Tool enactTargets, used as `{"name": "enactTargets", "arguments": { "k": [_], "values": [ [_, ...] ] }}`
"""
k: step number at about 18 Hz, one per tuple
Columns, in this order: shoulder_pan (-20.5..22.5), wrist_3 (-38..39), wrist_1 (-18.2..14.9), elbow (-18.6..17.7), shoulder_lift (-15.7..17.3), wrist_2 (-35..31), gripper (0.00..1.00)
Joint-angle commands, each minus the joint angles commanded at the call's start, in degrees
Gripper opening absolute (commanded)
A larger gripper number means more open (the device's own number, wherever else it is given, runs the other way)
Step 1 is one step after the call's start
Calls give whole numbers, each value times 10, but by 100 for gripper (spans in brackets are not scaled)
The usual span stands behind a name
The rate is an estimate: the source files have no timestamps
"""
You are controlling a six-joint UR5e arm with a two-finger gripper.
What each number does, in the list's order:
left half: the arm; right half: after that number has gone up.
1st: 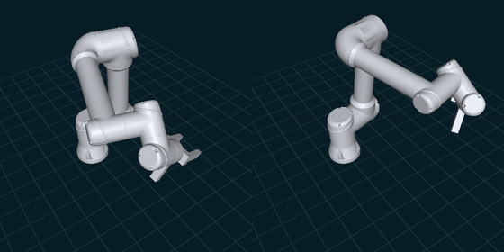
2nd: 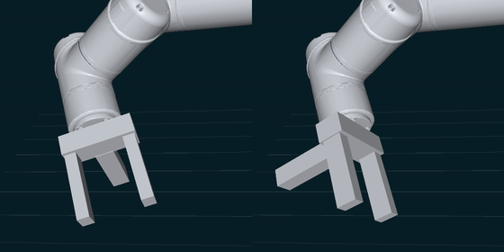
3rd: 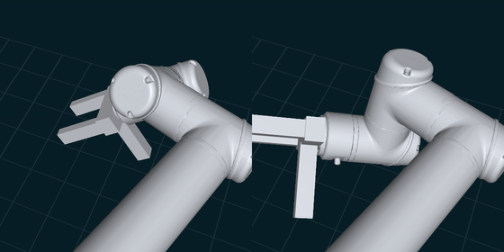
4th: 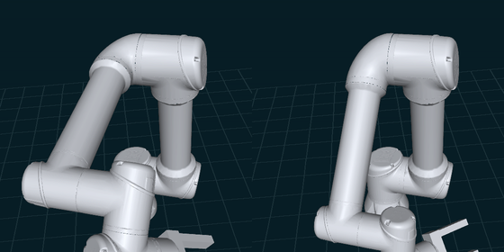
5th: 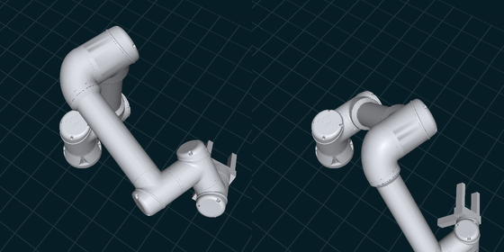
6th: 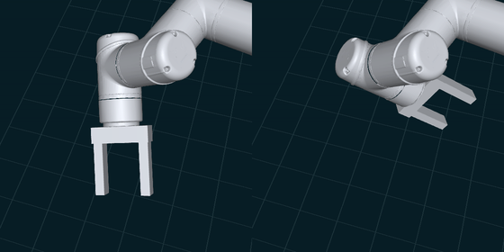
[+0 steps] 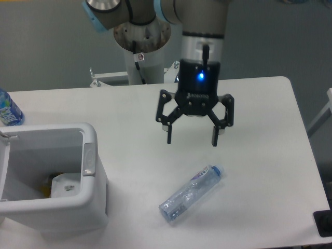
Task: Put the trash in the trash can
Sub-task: 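Move the open gripper over the clear water bottle and lower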
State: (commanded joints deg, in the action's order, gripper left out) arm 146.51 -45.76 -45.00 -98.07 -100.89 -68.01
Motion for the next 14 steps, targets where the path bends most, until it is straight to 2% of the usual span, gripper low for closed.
{"name": "enactTargets", "arguments": {
  "k": [3,6,9,14],
  "values": [
    [-1,-80,1,-10,-37,-32,100],
    [-2,-129,3,-4,-76,-49,100],
    [-4,-132,8,3,-116,-58,100],
    [-18,-131,13,45,-176,-61,100]
  ]
}}
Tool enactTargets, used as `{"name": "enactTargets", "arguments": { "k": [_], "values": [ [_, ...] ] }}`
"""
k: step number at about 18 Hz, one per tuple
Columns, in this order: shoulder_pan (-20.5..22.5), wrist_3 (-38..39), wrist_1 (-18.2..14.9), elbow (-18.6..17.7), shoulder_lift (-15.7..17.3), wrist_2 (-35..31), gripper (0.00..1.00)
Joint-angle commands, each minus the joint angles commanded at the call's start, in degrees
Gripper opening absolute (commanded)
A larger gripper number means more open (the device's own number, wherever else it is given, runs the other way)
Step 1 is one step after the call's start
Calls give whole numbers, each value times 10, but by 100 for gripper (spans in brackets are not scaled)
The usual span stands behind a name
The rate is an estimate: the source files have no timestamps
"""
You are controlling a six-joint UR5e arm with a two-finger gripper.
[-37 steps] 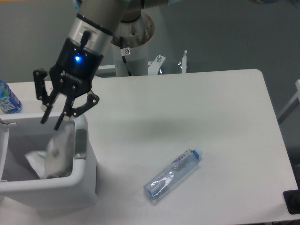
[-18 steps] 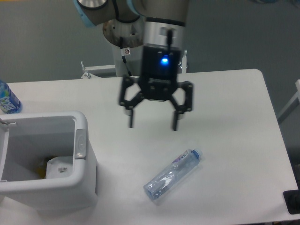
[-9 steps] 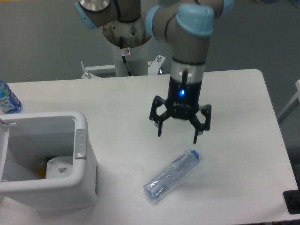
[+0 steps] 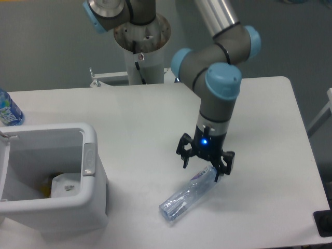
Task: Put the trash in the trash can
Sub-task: 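Move the open gripper over the clear water bottle and lower, then close the gripper around the bottle's cap end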
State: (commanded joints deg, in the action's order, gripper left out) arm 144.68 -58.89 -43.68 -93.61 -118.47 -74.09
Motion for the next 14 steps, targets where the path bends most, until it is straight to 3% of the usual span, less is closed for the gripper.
{"name": "enactTargets", "arguments": {
  "k": [14],
  "values": [
    [-51,1,2,21,-68,-56,100]
  ]
}}
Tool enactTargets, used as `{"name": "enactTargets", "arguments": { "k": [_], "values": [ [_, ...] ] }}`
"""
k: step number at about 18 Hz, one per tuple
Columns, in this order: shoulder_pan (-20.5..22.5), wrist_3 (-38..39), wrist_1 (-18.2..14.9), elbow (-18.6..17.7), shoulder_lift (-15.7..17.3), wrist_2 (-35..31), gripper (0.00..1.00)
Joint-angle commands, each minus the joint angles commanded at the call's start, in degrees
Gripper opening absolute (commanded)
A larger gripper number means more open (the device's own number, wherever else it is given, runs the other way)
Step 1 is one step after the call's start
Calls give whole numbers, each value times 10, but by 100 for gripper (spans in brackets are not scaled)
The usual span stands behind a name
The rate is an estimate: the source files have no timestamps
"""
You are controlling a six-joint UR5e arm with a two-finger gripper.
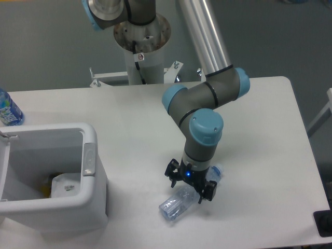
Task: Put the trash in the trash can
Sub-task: 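Close the gripper around the bottle's cap end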
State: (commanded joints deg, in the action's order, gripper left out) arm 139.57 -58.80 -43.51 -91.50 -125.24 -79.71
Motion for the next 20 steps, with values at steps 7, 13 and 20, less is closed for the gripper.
{"name": "enactTargets", "arguments": {
  "k": [7,13,20],
  "values": [
    [-18,8,5,6,-14,-26,100],
    [-18,30,4,6,-9,-46,67],
    [-18,33,4,10,-7,-46,58]
  ]
}}
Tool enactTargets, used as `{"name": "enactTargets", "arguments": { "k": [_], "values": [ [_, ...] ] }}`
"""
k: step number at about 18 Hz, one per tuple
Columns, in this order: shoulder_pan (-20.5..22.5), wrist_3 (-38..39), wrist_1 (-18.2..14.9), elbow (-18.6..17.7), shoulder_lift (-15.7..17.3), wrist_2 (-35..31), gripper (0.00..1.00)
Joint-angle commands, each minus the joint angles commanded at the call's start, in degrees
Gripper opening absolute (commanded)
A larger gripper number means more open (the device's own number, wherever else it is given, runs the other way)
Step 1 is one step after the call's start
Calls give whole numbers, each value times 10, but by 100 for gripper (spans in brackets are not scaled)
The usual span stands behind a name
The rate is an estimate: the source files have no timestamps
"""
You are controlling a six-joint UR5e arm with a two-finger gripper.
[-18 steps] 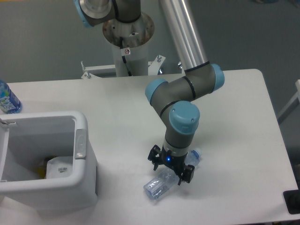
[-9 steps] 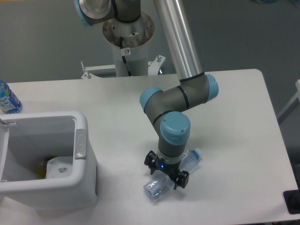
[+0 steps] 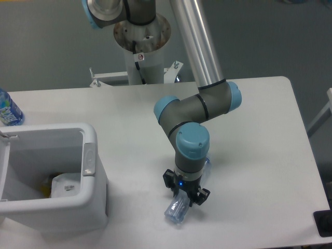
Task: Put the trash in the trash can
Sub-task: 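Close the gripper around the bottle's cap end, then lift the bottle and carry it over the trash bin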
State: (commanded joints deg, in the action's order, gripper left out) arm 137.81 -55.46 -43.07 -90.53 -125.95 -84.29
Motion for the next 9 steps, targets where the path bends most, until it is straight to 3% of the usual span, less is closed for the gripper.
{"name": "enactTargets", "arguments": {
  "k": [6,9],
  "values": [
    [3,3,0,4,14,0,58],
    [24,44,0,19,60,11,58]
  ]
}}
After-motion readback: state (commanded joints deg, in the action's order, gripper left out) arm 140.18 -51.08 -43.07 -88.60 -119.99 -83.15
